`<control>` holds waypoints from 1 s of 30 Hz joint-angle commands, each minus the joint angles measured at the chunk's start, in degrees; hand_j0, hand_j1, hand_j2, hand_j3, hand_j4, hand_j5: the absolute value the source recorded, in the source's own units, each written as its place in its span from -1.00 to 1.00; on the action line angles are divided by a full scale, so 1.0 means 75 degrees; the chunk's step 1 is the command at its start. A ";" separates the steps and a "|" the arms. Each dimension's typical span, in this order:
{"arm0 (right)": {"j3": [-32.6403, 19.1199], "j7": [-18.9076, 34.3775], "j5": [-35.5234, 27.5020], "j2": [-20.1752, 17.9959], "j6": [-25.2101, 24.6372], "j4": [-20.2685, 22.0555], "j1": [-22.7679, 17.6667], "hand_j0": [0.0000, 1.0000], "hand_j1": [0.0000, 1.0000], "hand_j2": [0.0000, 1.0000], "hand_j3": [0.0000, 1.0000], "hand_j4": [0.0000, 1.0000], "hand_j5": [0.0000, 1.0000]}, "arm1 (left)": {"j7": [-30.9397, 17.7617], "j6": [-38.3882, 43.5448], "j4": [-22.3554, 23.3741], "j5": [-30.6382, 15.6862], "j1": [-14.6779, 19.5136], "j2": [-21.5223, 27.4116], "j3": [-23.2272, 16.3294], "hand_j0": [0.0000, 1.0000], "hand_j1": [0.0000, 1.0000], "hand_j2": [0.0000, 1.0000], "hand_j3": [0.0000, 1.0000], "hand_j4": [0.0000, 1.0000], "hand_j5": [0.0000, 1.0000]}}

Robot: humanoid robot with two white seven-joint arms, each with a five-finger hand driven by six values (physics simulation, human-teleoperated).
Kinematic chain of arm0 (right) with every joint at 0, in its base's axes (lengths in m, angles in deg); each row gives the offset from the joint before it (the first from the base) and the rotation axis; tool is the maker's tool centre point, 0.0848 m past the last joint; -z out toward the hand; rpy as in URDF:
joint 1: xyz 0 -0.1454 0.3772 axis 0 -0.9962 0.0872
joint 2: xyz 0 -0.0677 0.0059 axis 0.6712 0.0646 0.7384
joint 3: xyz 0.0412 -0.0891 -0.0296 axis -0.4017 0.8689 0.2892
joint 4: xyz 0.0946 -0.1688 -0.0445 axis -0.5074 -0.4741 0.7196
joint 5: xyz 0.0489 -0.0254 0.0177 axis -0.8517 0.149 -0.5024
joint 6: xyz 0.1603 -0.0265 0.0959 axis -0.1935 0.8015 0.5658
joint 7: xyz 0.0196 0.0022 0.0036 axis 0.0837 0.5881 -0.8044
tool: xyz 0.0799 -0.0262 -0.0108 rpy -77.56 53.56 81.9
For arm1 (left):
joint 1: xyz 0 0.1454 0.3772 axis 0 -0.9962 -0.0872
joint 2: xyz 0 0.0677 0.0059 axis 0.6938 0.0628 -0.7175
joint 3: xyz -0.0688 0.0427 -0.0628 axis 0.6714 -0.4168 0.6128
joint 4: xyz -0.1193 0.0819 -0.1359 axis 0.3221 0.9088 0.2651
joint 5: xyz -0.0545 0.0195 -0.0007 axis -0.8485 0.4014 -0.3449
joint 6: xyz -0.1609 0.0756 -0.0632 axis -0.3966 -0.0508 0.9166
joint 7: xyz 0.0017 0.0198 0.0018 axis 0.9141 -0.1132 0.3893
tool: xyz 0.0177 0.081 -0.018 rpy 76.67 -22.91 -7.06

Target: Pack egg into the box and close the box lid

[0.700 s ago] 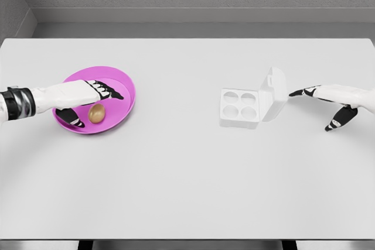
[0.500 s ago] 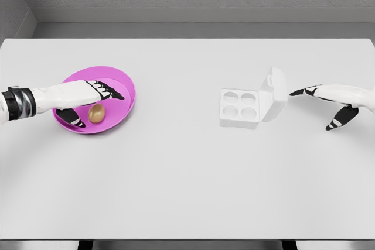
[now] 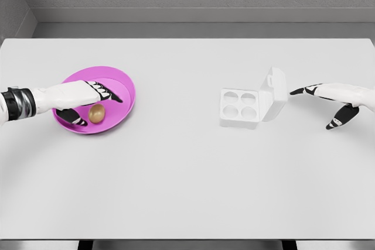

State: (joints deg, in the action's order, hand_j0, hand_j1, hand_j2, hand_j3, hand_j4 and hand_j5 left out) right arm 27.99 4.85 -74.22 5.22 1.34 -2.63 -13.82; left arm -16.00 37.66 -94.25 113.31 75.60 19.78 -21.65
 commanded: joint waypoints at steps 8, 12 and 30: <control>0.0019 -0.0002 -0.0030 -0.0021 -0.0014 0.0055 0.0059 1.00 1.00 1.00 1.00 1.00 1.00 | 0.0003 0.0020 -0.0013 -0.0027 -0.0035 0.0078 -0.0008 0.56 0.56 0.56 0.56 0.56 0.56; 0.0043 -0.0002 -0.0042 -0.0021 -0.0002 0.0055 0.0047 1.00 1.00 1.00 1.00 1.00 1.00 | 0.0003 0.0020 -0.0013 -0.0027 -0.0047 0.0090 0.0003 0.39 0.39 0.39 0.39 0.39 0.39; 0.0066 -0.0002 -0.0042 -0.0185 0.0724 -0.0191 0.0035 1.00 1.00 1.00 1.00 1.00 1.00 | 0.0003 0.0020 -0.0024 -0.0050 -0.0094 0.0102 -0.0008 -0.09 -0.09 -0.09 -0.09 -0.09 -0.09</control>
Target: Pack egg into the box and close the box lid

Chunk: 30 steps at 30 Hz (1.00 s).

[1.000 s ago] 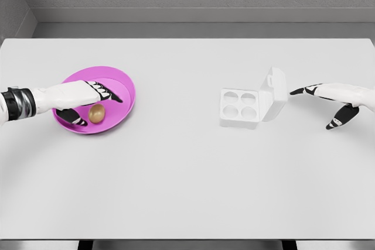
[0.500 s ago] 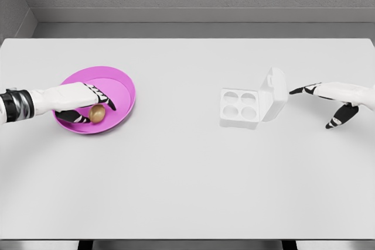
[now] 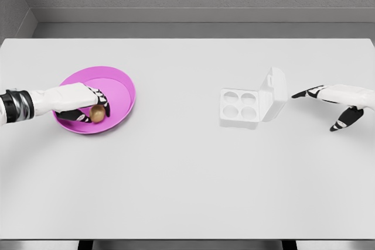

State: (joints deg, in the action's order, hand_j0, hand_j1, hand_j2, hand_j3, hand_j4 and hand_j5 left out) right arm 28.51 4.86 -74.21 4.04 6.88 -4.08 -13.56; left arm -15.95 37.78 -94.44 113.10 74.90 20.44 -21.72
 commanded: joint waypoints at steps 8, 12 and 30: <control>0.0055 -0.0002 -0.0043 -0.0027 0.0010 0.0061 0.0012 1.00 1.00 1.00 1.00 1.00 1.00 | -0.0004 0.0005 0.0001 -0.0034 -0.0012 0.0013 0.0001 -0.26 -0.26 -0.26 -0.26 -0.26 -0.26; 0.0055 -0.0002 -0.0043 -0.0027 0.0010 0.0073 0.0012 1.00 1.00 1.00 1.00 1.00 1.00 | -0.0004 0.0005 -0.0023 -0.0080 0.0000 0.0013 0.0025 -0.30 -0.30 -0.30 -0.30 -0.30 -0.30; 0.0032 -0.0002 -0.0032 -0.0063 0.0010 0.0073 0.0023 1.00 1.00 1.00 1.00 1.00 1.00 | -0.0004 0.0005 -0.0105 -0.0233 0.0117 -0.0023 0.0142 -0.28 -0.28 -0.28 -0.28 -0.28 -0.28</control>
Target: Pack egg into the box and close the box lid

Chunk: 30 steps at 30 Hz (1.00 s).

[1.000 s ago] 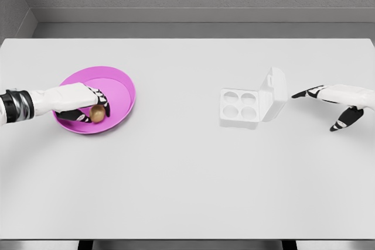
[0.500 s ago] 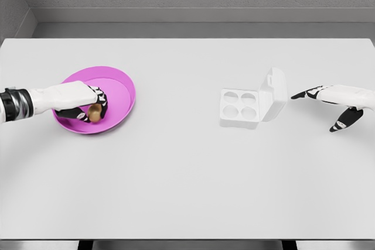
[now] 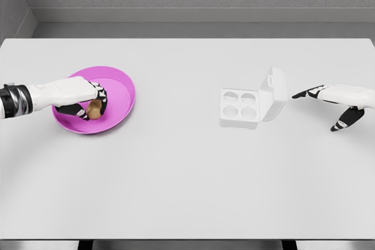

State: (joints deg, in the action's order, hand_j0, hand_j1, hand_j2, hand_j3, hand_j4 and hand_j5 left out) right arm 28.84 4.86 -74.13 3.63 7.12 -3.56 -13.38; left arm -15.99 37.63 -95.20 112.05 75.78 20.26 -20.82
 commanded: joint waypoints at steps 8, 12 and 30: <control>-0.0012 -0.0002 -0.0042 -0.0020 -0.0023 0.0002 0.0047 1.00 1.00 1.00 1.00 1.00 1.00 | 0.0001 0.0024 -0.0121 -0.0245 0.0012 -0.0162 0.0068 -0.27 -0.27 -0.27 -0.27 -0.27 -0.27; -0.0012 -0.0002 -0.0053 -0.0020 -0.0023 0.0002 0.0059 1.00 1.00 1.00 1.00 1.00 1.00 | 0.0001 0.0024 -0.0121 -0.0257 0.0105 -0.0372 0.0056 -0.26 -0.26 -0.26 -0.26 -0.26 -0.26; -0.0012 -0.0002 -0.0053 -0.0020 -0.0012 0.0002 0.0094 1.00 1.00 1.00 1.00 1.00 1.00 | 0.0001 0.0024 -0.0133 -0.0257 0.0234 -0.0888 0.0068 -0.25 -0.25 -0.25 -0.25 -0.25 -0.25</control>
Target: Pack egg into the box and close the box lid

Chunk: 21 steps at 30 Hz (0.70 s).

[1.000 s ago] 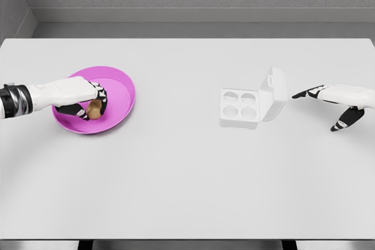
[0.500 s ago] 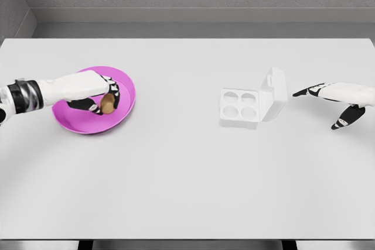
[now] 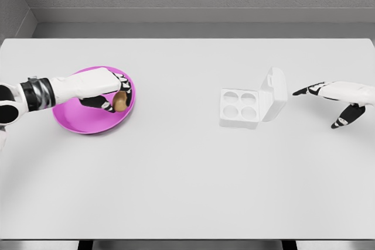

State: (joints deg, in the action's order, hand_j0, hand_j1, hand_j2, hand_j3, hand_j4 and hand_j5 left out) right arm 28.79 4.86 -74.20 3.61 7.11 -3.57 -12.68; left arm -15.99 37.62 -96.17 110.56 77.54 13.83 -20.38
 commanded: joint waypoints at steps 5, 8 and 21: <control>-0.0005 -0.0002 -0.0045 -0.0005 -0.0021 -0.0043 0.0012 1.00 1.00 1.00 1.00 1.00 1.00 | 0.0002 0.0025 0.0009 -0.0059 0.0012 -0.0243 0.0009 -0.23 -0.23 -0.23 -0.23 -0.23 -0.23; -0.0005 -0.0002 -0.0045 -0.0005 -0.0010 -0.0066 0.0000 1.00 1.00 1.00 1.00 1.00 1.00 | 0.0002 0.0025 0.0009 -0.0059 0.0059 -0.0336 0.0009 -0.23 -0.23 -0.23 -0.23 -0.23 -0.23; -0.0134 -0.0002 -0.0057 -0.0076 0.0403 -0.0136 0.0058 1.00 1.00 1.00 1.00 1.00 1.00 | 0.0002 0.0025 0.0032 -0.0024 0.0152 -0.0981 -0.0002 -0.21 -0.21 -0.21 -0.21 -0.21 -0.21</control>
State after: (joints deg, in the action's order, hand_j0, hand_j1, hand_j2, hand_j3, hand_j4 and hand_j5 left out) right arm 28.15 4.86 -74.26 3.27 9.82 -4.43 -12.24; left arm -16.00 37.61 -95.96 110.78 78.77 7.27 -20.43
